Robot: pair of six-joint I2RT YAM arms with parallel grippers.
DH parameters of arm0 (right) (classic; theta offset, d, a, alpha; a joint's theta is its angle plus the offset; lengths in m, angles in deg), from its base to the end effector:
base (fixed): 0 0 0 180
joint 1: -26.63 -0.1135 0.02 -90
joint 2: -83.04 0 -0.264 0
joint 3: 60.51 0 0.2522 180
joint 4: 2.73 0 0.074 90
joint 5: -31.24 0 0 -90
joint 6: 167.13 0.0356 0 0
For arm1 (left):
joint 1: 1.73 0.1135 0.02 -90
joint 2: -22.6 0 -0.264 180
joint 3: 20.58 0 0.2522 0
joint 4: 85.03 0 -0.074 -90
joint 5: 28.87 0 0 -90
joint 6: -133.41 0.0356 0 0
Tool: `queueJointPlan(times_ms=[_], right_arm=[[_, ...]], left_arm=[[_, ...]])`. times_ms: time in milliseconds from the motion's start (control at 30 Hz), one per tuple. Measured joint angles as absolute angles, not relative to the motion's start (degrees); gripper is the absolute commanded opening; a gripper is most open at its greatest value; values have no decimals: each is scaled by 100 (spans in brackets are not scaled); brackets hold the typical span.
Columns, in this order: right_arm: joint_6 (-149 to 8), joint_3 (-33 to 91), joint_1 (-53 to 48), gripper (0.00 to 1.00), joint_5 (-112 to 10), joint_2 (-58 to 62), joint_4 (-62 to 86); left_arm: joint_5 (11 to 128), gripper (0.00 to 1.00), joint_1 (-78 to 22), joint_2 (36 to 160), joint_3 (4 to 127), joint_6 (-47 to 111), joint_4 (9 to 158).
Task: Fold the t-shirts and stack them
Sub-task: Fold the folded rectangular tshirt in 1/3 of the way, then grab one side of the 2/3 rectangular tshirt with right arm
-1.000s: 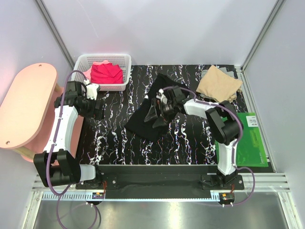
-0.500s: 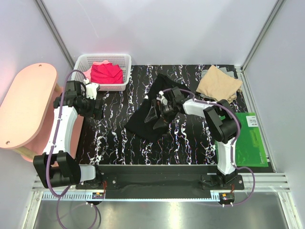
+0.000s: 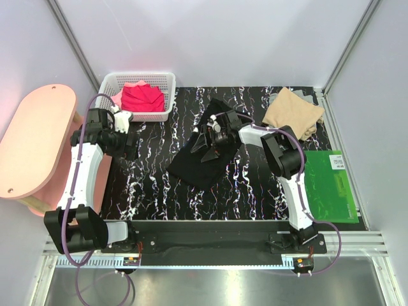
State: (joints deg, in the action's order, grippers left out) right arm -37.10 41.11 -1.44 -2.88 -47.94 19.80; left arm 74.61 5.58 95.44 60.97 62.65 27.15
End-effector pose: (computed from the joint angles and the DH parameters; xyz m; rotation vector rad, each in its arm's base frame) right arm 0.4017 0.2476 0.1152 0.2035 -2.6440 -1.6507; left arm 0.2462 0.0232 0.3107 0.3495 2.5396 -0.1322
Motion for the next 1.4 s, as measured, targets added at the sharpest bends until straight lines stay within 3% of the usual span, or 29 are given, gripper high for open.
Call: queueJointPlan(times_ms=[233,367,500,667,800,1033,1400], right_arm=[[-3760,4255,-61,100,-148,-4825,2085],[-4009,4237,-81,100,-640,-4199,2536],[-5008,4978,-562,100,-2942,-3006,4026],[-6066,5783,-2898,100,-6970,-2353,4822],[-6350,5772,-4247,99,-8906,-3111,5427],[-6444,6239,-4688,96,-11269,-5336,6986],[-6158,6845,-4844,93,-11376,-5651,7353]], left_arm=[[7457,99,558,9527,6097,6265,2689],[7433,99,558,9518,6097,6265,2684],[7426,99,558,9503,6097,6263,2691],[7428,99,558,9503,6097,6219,2730],[7435,99,558,9503,6097,6154,2765],[7428,99,558,9503,6097,6138,2802],[7428,99,560,9384,6097,6138,2813]])
